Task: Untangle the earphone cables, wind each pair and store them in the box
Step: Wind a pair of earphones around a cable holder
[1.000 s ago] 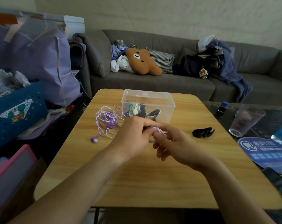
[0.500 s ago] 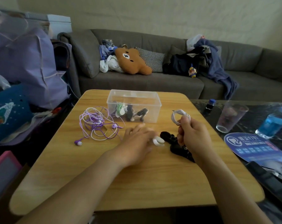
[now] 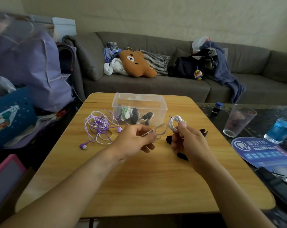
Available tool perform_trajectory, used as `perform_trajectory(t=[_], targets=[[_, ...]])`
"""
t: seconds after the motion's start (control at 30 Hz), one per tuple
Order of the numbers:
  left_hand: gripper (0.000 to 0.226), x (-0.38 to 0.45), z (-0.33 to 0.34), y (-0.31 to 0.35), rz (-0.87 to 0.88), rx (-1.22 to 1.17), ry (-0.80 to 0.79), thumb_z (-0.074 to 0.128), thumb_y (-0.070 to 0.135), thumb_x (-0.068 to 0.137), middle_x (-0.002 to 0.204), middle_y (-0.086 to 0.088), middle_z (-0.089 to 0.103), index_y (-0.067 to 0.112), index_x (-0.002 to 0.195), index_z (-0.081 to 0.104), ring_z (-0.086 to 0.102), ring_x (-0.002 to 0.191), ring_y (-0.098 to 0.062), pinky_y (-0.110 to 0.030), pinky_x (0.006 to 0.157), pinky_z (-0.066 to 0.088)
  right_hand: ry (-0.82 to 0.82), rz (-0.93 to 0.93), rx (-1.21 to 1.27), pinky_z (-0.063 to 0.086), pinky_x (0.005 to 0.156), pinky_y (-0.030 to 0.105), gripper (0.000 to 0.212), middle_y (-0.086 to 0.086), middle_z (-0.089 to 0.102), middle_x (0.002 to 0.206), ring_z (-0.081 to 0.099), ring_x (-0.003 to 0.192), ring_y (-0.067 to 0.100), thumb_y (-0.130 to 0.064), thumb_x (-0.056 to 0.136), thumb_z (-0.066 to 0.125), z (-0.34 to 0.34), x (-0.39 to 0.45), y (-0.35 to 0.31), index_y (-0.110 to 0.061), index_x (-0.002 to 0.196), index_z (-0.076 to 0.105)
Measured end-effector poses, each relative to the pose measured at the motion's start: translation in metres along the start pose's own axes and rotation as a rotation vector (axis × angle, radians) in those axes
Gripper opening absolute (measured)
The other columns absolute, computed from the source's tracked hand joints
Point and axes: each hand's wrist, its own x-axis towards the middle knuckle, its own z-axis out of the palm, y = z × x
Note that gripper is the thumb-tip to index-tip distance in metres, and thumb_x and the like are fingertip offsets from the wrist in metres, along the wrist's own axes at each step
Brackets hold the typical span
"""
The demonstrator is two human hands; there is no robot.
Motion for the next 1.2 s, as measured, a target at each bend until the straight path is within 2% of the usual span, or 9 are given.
perform_trajectory(t=[0.2,0.3,0.37,0.47,0.57,0.83,1.0,1.07,1.2], targets=[[0.028,-0.009,-0.018,0.010,-0.128,-0.197,-0.162,0.042,0.024,0.104,0.072,-0.007,0.051,0.003,0.106,0.061,0.049,0.059,-0.020,-0.032,0.058,0.037,-0.257,-0.007,0.081,0.044,0.060,0.032,0.046,0.004,0.054,0.072,0.053,0.062,0.016,-0.038,0.107,0.034,0.029,-0.008,0.002,-0.002,0.101,0.062],[0.032,-0.014,-0.018,0.015,-0.131,-0.179,-0.225,0.056,0.046,0.096,0.065,-0.001,0.040,0.014,0.098,0.057,0.034,0.053,-0.016,-0.029,0.053,0.028,-0.273,0.005,0.153,0.044,0.060,0.031,0.045,0.004,0.053,0.074,0.051,0.063,0.016,-0.038,0.107,0.036,0.039,-0.007,0.001,0.000,0.106,0.061],[0.027,-0.014,-0.018,0.015,-0.081,-0.156,-0.125,0.067,0.037,0.092,0.062,0.000,0.037,0.014,0.098,0.054,0.030,0.050,-0.015,-0.029,0.051,0.022,-0.272,0.046,0.249,0.043,0.061,0.033,0.041,0.004,0.053,0.073,0.050,0.062,0.017,-0.037,0.106,0.038,0.040,-0.007,-0.003,-0.004,0.096,0.061],[0.021,-0.011,-0.022,0.012,-0.001,-0.098,0.045,0.059,0.029,0.098,0.064,-0.005,0.052,0.008,0.097,0.055,0.047,0.053,-0.019,-0.034,0.053,0.037,-0.237,0.109,0.376,0.042,0.061,0.034,0.037,0.005,0.052,0.070,0.048,0.060,0.018,-0.035,0.106,0.040,0.040,-0.004,-0.007,-0.010,0.082,0.053],[0.033,-0.012,-0.028,0.009,0.051,0.103,0.050,0.059,0.035,0.096,0.078,-0.004,0.064,0.003,0.102,0.065,0.060,0.068,-0.017,-0.039,0.066,0.051,-0.253,0.143,0.371,0.041,0.062,0.035,0.034,0.006,0.052,0.071,0.048,0.061,0.018,-0.034,0.105,0.041,0.042,-0.002,-0.005,-0.010,0.082,0.050],[0.034,-0.014,-0.033,0.008,0.048,0.034,0.002,0.071,0.021,0.087,0.097,-0.013,0.074,0.008,0.116,0.058,0.071,0.094,-0.035,-0.057,0.092,0.051,-0.295,0.127,0.255,0.042,0.063,0.035,0.036,0.005,0.054,0.069,0.050,0.060,0.017,-0.032,0.106,0.041,0.046,-0.003,-0.004,-0.009,0.086,0.060],[0.033,-0.017,-0.031,0.014,-0.024,-0.160,-0.105,0.056,0.027,0.096,0.080,-0.006,0.052,0.001,0.116,0.055,0.052,0.062,-0.021,-0.036,0.070,0.056,-0.303,0.133,0.246,0.043,0.064,0.035,0.034,0.006,0.054,0.072,0.051,0.062,0.018,-0.035,0.105,0.042,0.041,-0.002,-0.004,-0.009,0.089,0.056],[0.025,-0.018,-0.029,0.018,-0.053,-0.228,-0.161,0.050,0.029,0.100,0.078,-0.006,0.045,0.006,0.107,0.056,0.046,0.055,-0.020,-0.039,0.062,0.058,-0.322,0.124,0.266,0.043,0.063,0.036,0.036,0.006,0.054,0.071,0.051,0.062,0.019,-0.036,0.105,0.043,0.039,-0.002,-0.005,-0.010,0.085,0.058],[0.020,-0.017,-0.022,0.017,-0.016,-0.142,-0.062,0.057,0.023,0.099,0.076,-0.007,0.047,0.013,0.082,0.058,0.039,0.041,-0.013,-0.021,0.037,0.036,-0.399,0.105,0.290,0.044,0.060,0.035,0.040,0.007,0.053,0.072,0.050,0.063,0.021,-0.036,0.104,0.043,0.033,-0.004,-0.008,-0.012,0.077,0.060]])
